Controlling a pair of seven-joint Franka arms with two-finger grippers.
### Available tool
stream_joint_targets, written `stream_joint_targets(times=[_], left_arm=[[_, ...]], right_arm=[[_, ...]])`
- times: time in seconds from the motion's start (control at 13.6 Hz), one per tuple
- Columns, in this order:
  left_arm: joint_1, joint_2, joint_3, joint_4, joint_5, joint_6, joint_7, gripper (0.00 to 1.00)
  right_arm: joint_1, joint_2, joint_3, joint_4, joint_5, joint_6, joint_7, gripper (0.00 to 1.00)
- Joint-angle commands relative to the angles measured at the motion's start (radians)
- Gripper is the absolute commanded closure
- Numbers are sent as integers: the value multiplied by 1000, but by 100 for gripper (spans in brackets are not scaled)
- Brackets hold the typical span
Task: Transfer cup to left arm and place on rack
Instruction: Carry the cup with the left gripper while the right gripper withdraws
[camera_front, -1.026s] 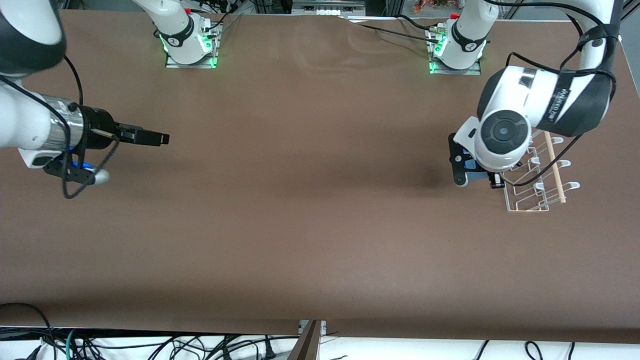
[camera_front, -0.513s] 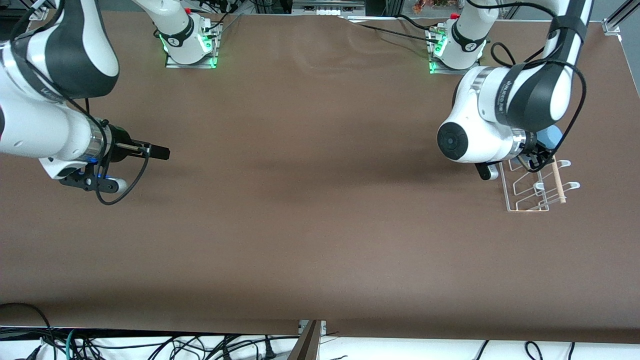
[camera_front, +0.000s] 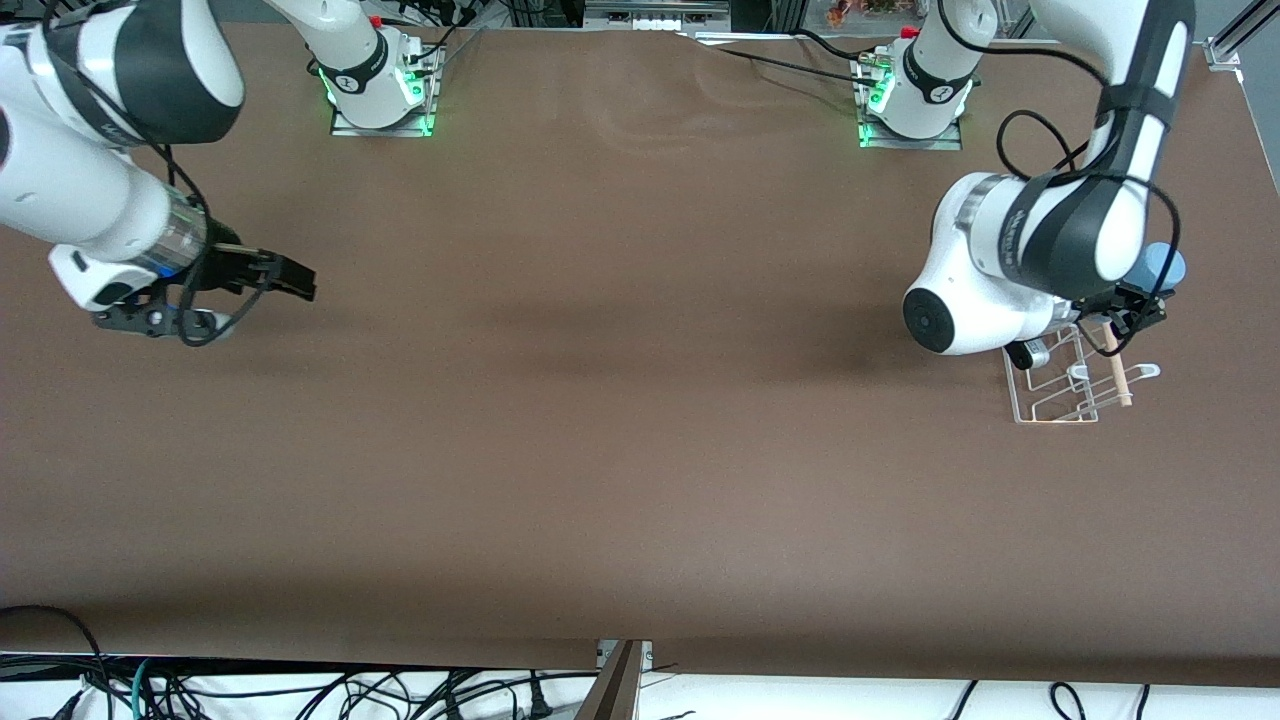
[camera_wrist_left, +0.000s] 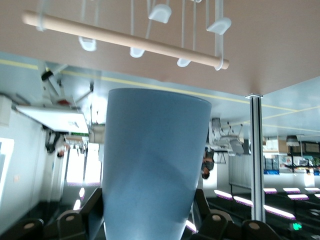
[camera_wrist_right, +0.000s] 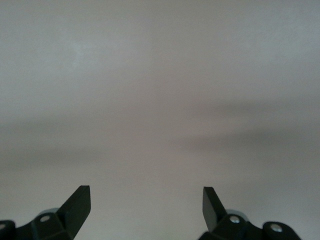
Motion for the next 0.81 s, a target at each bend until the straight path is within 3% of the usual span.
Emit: stream_joint_targets(times=[0.0,0.73], left_arm=[[-9,-13,-14,-151,44,2,-172,100],[0,-10,-14,-291,44,89,-322,100]], right_arm=[[-3,-49,-63,-18,-8,7,-110,1],[4,-52,-70,-2,-8,-13,-141,1]])
